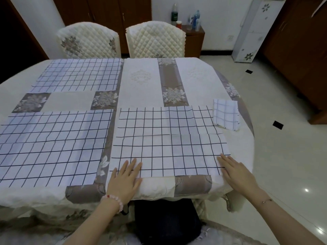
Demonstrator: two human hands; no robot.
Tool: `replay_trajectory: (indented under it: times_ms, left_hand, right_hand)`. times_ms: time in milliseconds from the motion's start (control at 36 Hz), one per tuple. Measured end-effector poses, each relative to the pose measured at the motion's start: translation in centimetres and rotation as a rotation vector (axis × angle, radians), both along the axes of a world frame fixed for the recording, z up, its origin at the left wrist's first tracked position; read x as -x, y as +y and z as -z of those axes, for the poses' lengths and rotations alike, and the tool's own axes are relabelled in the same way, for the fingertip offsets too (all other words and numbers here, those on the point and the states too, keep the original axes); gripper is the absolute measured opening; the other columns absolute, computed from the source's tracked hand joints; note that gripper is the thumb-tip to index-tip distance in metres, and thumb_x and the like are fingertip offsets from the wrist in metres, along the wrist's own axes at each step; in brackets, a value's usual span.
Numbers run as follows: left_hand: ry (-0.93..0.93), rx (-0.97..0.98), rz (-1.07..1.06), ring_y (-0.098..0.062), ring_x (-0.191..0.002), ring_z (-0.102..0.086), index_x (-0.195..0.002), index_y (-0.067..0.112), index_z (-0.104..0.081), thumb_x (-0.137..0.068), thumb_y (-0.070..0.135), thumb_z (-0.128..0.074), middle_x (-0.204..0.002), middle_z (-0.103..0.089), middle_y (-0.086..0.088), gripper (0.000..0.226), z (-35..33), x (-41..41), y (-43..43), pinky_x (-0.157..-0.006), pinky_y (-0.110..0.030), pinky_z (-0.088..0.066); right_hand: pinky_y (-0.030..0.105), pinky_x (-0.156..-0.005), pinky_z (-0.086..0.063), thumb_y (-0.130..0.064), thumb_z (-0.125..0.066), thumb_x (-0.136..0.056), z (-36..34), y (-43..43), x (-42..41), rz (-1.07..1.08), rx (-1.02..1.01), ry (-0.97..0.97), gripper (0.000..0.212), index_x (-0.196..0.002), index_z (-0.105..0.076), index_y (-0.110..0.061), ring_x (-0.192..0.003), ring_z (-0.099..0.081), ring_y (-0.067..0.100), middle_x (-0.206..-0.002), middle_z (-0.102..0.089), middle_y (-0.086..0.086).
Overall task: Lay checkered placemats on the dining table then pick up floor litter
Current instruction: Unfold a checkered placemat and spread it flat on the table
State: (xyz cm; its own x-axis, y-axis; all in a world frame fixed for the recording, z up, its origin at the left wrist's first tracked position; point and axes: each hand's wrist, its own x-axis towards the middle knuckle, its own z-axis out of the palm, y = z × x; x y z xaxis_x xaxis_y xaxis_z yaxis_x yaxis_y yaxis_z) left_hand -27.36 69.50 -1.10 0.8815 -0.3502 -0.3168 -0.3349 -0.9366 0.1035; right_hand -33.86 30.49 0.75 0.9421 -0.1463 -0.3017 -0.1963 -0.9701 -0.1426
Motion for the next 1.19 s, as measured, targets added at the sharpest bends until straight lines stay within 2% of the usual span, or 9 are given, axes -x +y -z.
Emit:
replay_trajectory:
  times_ms: [139,278,389,500,722,806,1028,1083,1194]
  left_hand:
    - [0.011,-0.015,0.000,-0.015,-0.148,0.002,-0.150,0.037,-0.003,-0.097,0.051,-0.017,-0.160,0.004,0.011,0.057,0.0,-0.1,0.2,-0.119,-0.043,-0.009]
    - [-0.064,0.021,0.018,-0.014,-0.146,-0.015,-0.145,0.030,-0.028,-0.082,0.055,0.001,-0.156,-0.024,0.008,0.073,-1.7,-1.2,-0.4,-0.116,-0.038,-0.020]
    - [-0.117,0.086,-0.011,-0.016,-0.146,-0.017,-0.142,0.023,-0.034,-0.096,0.043,-0.030,-0.154,-0.029,0.004,0.050,-1.9,-4.2,-1.1,-0.115,-0.037,-0.020]
    - [-0.094,0.097,-0.021,-0.019,-0.147,-0.014,-0.147,0.019,-0.026,-0.097,0.040,-0.037,-0.157,-0.022,0.000,0.055,-2.3,-8.4,-2.7,-0.117,-0.039,-0.019]
    - [0.073,-0.001,0.063,-0.020,-0.146,-0.011,-0.148,0.017,-0.017,-0.086,0.051,-0.056,-0.159,-0.011,0.000,0.081,-2.5,-14.6,-3.0,-0.117,-0.044,-0.021]
    - [0.171,-0.017,0.051,-0.018,-0.148,-0.002,-0.151,0.021,-0.008,-0.081,0.061,-0.054,-0.160,0.002,0.004,0.092,-2.0,-15.4,-1.8,-0.118,-0.048,-0.018]
    - [0.211,-0.092,0.045,-0.017,-0.147,0.013,-0.148,0.032,0.012,-0.067,0.084,-0.042,-0.157,0.020,0.013,0.111,-0.8,-15.9,-0.3,-0.116,-0.055,-0.005]
    - [0.218,-0.101,0.047,-0.016,-0.146,0.014,-0.148,0.033,0.014,-0.064,0.086,-0.042,-0.156,0.022,0.014,0.114,-0.6,-16.1,-0.2,-0.115,-0.056,-0.005]
    - [0.212,-0.110,0.050,-0.017,-0.146,0.015,-0.147,0.032,0.016,-0.064,0.085,-0.043,-0.155,0.024,0.014,0.115,-0.4,-16.1,-0.3,-0.115,-0.056,-0.006]
  right_hand:
    - [0.041,-0.117,-0.018,-0.032,-0.026,-0.102,-0.1,0.1,0.0,0.014,-0.022,0.023,0.048,-0.150,-0.019,-0.029,-0.148,-0.009,0.010,-0.160,-0.010,-0.012]
    - [0.043,-0.117,-0.018,-0.031,-0.028,-0.102,-0.5,1.0,-0.4,0.043,-0.032,-0.018,0.047,-0.148,-0.026,-0.026,-0.147,-0.014,0.016,-0.159,-0.017,-0.007]
    - [0.037,-0.118,-0.016,-0.029,-0.029,-0.101,-0.7,3.3,-1.3,0.008,-0.048,-0.092,0.048,-0.149,-0.026,-0.025,-0.146,-0.017,0.013,-0.158,-0.022,-0.007]
    - [0.035,-0.118,-0.013,-0.029,-0.029,-0.101,-0.4,6.1,-2.3,-0.056,-0.109,-0.110,0.048,-0.149,-0.027,-0.025,-0.146,-0.017,0.011,-0.157,-0.024,-0.009]
    - [0.028,-0.118,0.000,-0.035,-0.024,-0.102,1.9,6.4,-1.7,-0.116,-0.130,-0.075,0.049,-0.150,-0.016,-0.032,-0.147,-0.003,0.005,-0.157,-0.005,-0.019]
    - [0.026,-0.117,0.004,-0.035,-0.024,-0.102,2.3,6.3,-1.3,-0.128,-0.109,-0.088,0.049,-0.150,-0.015,-0.034,-0.147,-0.001,0.004,-0.156,-0.003,-0.020]
    - [0.025,-0.117,0.009,-0.038,-0.022,-0.102,1.9,5.7,-1.2,-0.177,-0.138,-0.069,0.050,-0.149,-0.005,-0.036,-0.142,0.013,-0.002,-0.149,0.010,-0.026]
    - [0.026,-0.118,0.004,-0.038,-0.023,-0.102,1.3,5.5,-1.5,-0.181,-0.171,-0.057,0.048,-0.149,-0.013,-0.036,-0.145,0.003,-0.001,-0.152,0.002,-0.025]
    - [0.026,-0.109,-0.028,-0.035,-0.034,-0.100,-0.7,5.2,-4.2,-0.084,-0.247,-0.191,0.043,-0.142,-0.041,-0.028,-0.134,-0.040,0.009,-0.147,-0.043,-0.010]
